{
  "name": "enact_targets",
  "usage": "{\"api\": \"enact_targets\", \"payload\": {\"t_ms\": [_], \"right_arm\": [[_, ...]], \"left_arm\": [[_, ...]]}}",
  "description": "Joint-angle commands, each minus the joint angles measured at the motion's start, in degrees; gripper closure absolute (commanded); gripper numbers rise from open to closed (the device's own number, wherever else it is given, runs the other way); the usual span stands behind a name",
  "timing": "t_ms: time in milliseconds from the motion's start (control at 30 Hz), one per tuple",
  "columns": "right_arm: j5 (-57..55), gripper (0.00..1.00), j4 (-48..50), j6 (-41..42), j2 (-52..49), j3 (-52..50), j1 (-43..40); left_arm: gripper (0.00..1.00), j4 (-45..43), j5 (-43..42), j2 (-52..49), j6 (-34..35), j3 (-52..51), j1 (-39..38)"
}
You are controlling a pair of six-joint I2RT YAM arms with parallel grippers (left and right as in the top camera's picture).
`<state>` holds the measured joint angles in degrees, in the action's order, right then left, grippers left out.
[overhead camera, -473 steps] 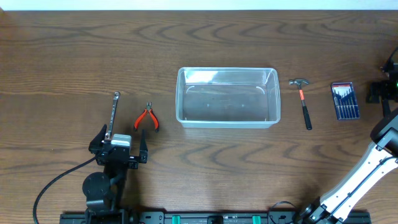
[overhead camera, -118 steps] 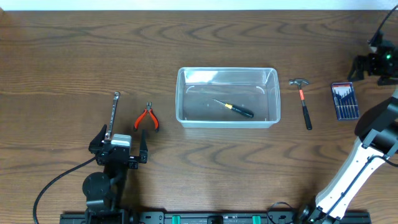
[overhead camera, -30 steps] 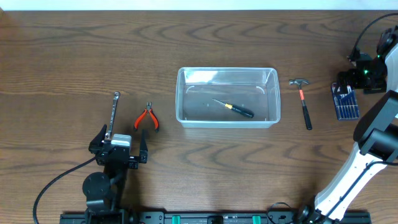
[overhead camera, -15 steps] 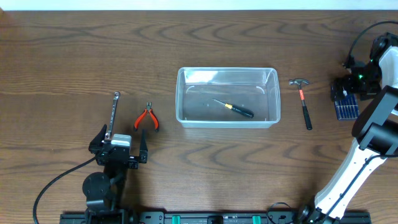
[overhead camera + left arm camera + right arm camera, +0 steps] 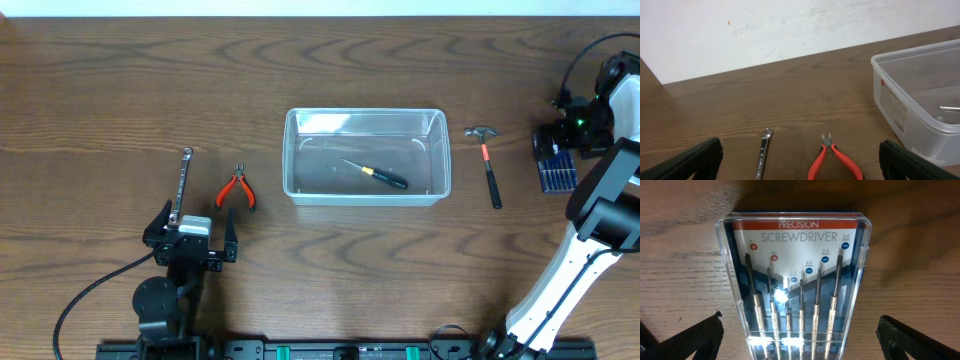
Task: Pack container
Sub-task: 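Lower the right gripper over the precision screwdriver set box, then close the right gripper on the top end of the screwdriver box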
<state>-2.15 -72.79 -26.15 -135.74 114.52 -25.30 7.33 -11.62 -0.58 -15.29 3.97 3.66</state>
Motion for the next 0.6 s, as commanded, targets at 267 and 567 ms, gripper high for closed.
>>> {"api": "enact_targets", "payload": {"t_ms": [267, 567], "right_arm": [[-1.1, 0.01, -0.1, 0.4, -0.3, -0.3, 0.8], [-2.2, 0.01, 0.0, 0.8, -0.3, -0.3, 1.9]], "left_arm": [[0.02, 0.5, 0.3, 0.3, -0.5, -1.7, 0.2], [0.02, 0.5, 0.3, 0.3, -0.5, -1.7, 0.2]]}}
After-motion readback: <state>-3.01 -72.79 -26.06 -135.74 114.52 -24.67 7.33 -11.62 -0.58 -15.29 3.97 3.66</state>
